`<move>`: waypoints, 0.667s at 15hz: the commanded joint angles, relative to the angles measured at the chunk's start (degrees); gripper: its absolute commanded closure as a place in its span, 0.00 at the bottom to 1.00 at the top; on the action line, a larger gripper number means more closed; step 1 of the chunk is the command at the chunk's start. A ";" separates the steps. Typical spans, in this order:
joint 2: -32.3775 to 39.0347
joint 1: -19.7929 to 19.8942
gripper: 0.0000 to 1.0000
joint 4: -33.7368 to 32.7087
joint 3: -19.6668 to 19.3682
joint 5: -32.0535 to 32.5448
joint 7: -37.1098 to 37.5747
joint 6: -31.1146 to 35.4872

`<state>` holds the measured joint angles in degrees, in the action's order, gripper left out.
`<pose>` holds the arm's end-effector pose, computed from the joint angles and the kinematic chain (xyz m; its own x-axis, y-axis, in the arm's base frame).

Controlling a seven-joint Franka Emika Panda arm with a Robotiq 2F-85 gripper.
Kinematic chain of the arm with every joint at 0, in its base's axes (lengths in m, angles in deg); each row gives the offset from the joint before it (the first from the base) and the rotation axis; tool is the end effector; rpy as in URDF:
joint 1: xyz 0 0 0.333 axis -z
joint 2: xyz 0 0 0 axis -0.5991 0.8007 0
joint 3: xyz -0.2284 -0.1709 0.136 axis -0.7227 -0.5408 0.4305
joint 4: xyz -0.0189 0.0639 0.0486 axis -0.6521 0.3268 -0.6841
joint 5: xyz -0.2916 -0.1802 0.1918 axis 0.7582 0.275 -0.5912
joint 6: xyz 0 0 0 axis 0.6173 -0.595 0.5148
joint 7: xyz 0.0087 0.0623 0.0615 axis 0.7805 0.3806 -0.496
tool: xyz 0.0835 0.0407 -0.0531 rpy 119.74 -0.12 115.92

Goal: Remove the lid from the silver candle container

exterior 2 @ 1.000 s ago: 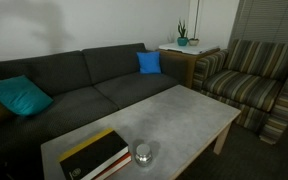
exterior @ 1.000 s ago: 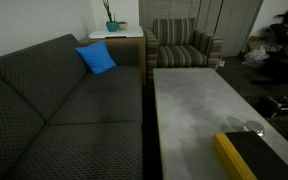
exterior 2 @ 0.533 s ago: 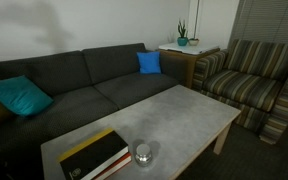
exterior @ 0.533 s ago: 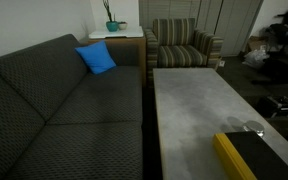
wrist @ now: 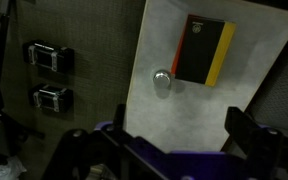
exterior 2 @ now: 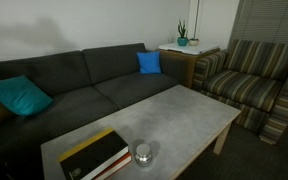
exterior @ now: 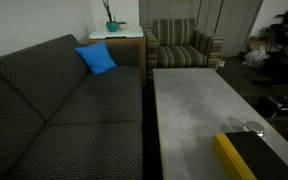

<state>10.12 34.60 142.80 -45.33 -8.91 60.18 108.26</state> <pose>0.2878 0.0210 0.4656 0.9811 0.0459 0.1877 0.0092 -0.9814 0.1918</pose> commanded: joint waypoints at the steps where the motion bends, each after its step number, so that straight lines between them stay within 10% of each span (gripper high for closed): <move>1: 0.84 1.56 0.00 -0.22 0.24 -0.82 0.52 0.23; 10: 7.03 3.48 0.00 -1.95 -2.15 -0.76 -0.33 2.40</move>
<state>11.98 36.17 141.83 -45.46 -9.18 61.32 108.66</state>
